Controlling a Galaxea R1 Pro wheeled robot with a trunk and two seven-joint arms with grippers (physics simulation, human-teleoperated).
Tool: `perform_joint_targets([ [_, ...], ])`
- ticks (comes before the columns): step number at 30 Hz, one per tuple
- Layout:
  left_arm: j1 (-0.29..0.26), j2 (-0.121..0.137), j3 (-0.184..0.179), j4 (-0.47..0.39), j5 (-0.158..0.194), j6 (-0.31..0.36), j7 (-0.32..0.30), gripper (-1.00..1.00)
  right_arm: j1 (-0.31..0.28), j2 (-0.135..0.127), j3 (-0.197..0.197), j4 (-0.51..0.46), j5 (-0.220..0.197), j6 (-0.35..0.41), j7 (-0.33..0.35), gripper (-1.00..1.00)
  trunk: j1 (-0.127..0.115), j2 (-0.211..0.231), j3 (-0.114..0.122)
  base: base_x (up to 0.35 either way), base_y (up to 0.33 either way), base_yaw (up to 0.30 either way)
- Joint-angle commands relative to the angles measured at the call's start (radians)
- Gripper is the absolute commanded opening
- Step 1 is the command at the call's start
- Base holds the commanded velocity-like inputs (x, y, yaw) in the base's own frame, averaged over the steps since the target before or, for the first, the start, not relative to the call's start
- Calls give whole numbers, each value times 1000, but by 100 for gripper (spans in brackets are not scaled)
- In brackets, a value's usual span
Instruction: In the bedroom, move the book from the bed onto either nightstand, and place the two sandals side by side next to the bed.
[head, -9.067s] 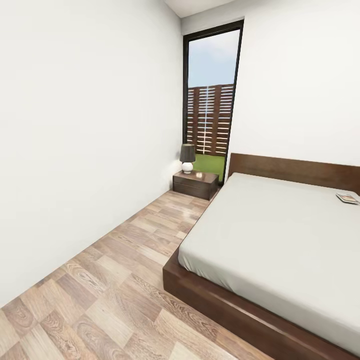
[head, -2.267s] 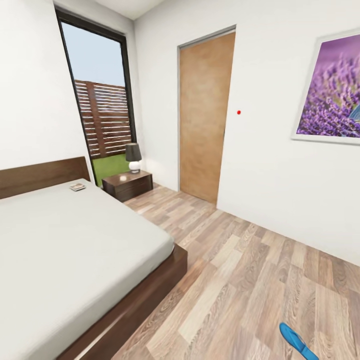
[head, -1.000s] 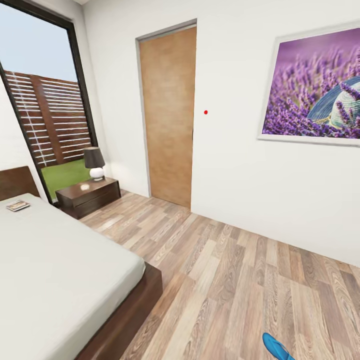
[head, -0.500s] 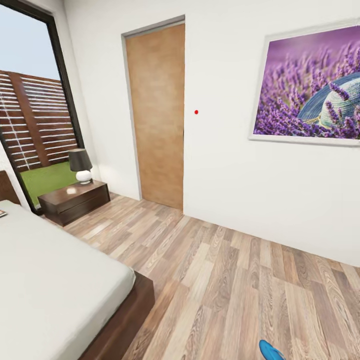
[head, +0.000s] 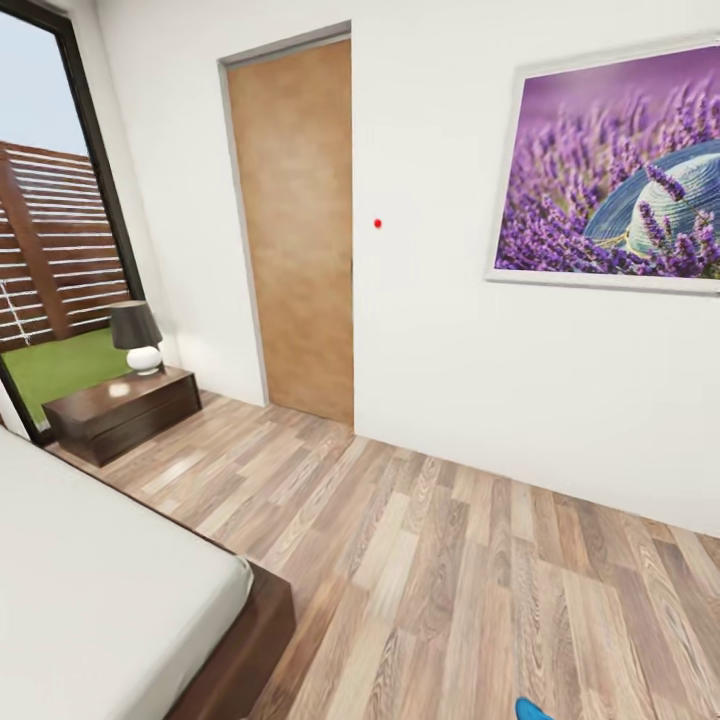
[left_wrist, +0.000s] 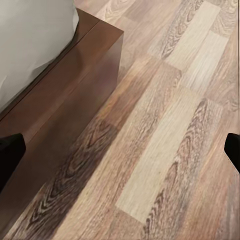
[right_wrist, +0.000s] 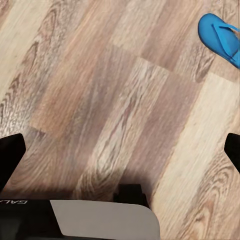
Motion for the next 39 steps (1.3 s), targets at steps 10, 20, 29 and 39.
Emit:
perform_joint_targets([
  [10, 0, 0, 1, 0, 8, -2, 0, 100, -1, 0, 1, 1, -1, -3, -2, 100, 0, 0, -1, 141, 0, -192],
  [20, 0, 0, 1, 0, 9, -1, 1, 100, -1, -1, 1, 1, 1, -3, -2, 100, 0, 0, -1, 127, 0, -8],
  [29, 0, 0, 2, 0, 9, -1, 1, 100, -1, 0, 1, 1, 1, -4, -2, 100, 0, 0, -1, 301, 0, -123],
  [39, 0, 0, 2, 0, 9, -1, 1, 100, -1, -1, 1, 1, 2, -3, -5, 100, 0, 0, -1, 277, 0, -105],
])
